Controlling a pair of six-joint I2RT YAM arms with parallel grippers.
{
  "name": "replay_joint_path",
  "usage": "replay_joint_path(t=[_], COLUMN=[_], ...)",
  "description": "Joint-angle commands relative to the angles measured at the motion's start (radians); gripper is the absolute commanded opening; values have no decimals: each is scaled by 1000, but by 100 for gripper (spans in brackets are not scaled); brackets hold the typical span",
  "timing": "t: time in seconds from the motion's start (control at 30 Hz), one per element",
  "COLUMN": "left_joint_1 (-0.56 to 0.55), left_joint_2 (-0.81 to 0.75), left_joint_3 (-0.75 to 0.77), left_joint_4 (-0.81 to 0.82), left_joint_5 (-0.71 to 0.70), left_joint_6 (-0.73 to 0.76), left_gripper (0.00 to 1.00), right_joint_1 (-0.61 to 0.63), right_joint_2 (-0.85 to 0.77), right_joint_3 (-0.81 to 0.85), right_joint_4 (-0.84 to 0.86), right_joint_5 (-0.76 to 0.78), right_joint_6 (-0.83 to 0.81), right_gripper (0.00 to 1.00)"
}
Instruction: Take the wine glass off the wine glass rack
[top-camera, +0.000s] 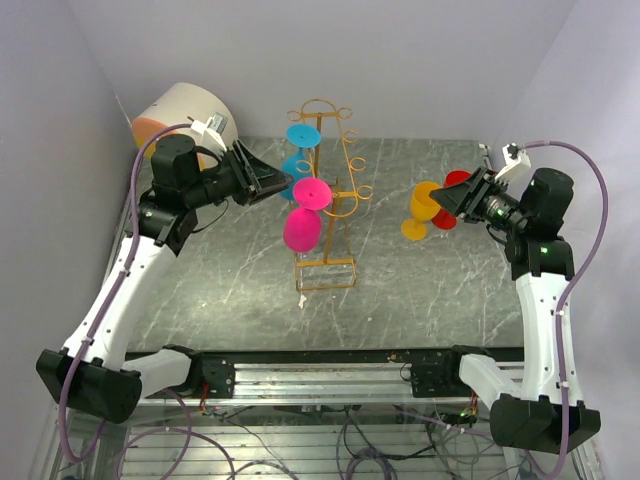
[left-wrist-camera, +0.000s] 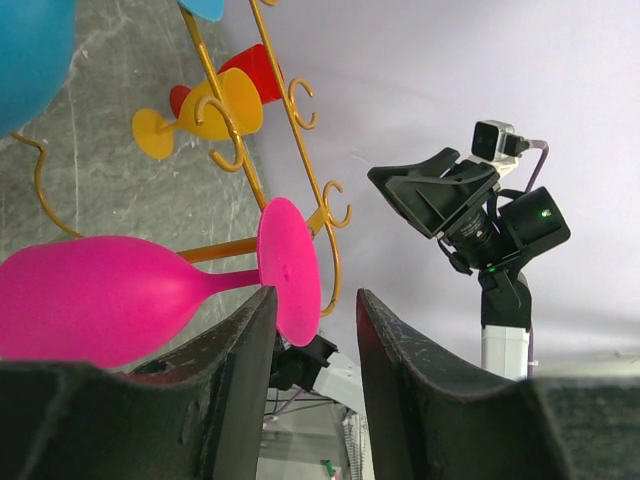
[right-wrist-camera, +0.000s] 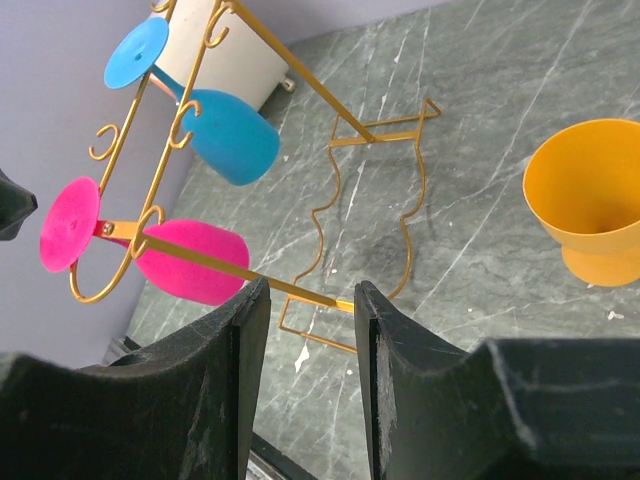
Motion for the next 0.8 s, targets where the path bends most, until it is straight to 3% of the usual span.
replay_joint_path(t=[0.0, 0.77], left_joint_1=[-13, -24], left_joint_2=[9, 55], left_joint_3=[6, 11], left_joint_4=[2, -41], left_joint_5=[40, 23], left_joint_6=[11, 42], left_gripper=[48, 45], right_joint_1=[6, 7], right_joint_2=[-14, -15], right_joint_3=[3, -1], right_joint_4=[-6, -6], right_joint_5=[-6, 0], right_joint_6=[-17, -20], right_gripper=[39, 39])
